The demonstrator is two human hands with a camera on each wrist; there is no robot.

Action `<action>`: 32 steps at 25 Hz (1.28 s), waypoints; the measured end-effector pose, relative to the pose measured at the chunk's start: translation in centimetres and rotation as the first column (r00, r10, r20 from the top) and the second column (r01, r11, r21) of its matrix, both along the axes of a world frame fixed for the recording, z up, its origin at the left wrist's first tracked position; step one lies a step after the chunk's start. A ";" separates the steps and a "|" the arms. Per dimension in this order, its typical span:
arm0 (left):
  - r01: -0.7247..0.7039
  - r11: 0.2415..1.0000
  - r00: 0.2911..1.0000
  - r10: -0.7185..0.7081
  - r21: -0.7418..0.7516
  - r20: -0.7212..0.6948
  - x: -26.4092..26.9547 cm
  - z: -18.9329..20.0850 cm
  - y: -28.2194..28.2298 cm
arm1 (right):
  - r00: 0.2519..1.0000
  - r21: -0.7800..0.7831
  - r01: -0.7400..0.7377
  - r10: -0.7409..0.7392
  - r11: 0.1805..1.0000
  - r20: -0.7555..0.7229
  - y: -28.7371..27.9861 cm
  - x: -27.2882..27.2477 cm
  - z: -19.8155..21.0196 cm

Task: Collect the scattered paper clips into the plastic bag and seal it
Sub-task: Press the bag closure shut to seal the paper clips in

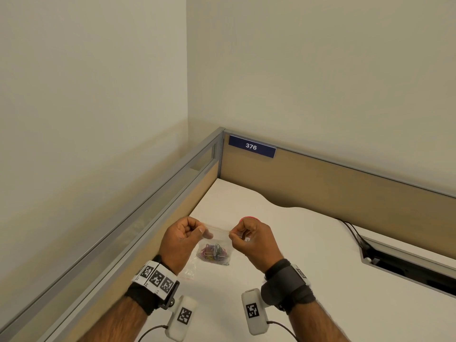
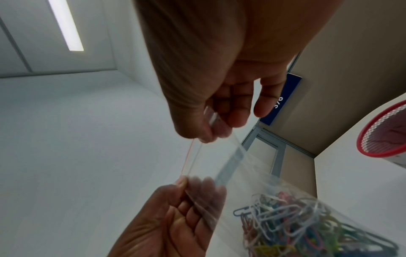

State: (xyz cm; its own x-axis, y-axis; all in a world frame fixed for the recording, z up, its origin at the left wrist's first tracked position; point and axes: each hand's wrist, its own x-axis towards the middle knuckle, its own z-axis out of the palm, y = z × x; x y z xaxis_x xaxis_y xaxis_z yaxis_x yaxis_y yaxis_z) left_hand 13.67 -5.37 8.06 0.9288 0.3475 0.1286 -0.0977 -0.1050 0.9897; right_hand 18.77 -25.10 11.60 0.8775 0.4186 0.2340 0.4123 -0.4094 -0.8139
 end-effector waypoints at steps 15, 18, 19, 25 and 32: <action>0.023 1.000 1.000 -0.023 -0.019 0.004 -0.4 -1.0 -0.5 | 0.994 0.056 0.040 -0.034 0.998 -0.107 -0.2 0.1 -0.8; 0.107 0.961 0.992 -0.120 0.255 0.037 -0.2 -1.2 -0.4 | 0.998 -0.042 0.009 -0.012 0.999 -0.065 -0.1 0.0 -0.9; 0.121 0.930 0.988 -0.146 0.346 0.048 0.0 -1.1 -0.5 | 0.999 -0.072 0.003 -0.007 0.997 -0.052 -0.1 0.0 -1.1; 0.160 0.717 0.978 -0.207 0.678 -0.011 1.1 -1.2 -1.1 | 0.999 -0.152 -0.032 0.031 0.988 -0.008 0.1 0.0 -2.0; 0.152 0.741 0.977 -0.213 0.654 0.014 1.0 -1.3 -0.6 | 0.999 -0.103 -0.025 0.022 0.994 -0.032 -0.2 -0.2 -2.1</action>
State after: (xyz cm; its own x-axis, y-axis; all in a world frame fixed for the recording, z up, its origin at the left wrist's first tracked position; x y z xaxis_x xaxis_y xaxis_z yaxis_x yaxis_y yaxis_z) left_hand 14.66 -6.01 6.75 0.9411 -0.0216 0.3374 -0.2592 -0.6869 0.6789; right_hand 18.58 -25.27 9.46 0.8732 0.4599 0.1613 0.3983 -0.4826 -0.7800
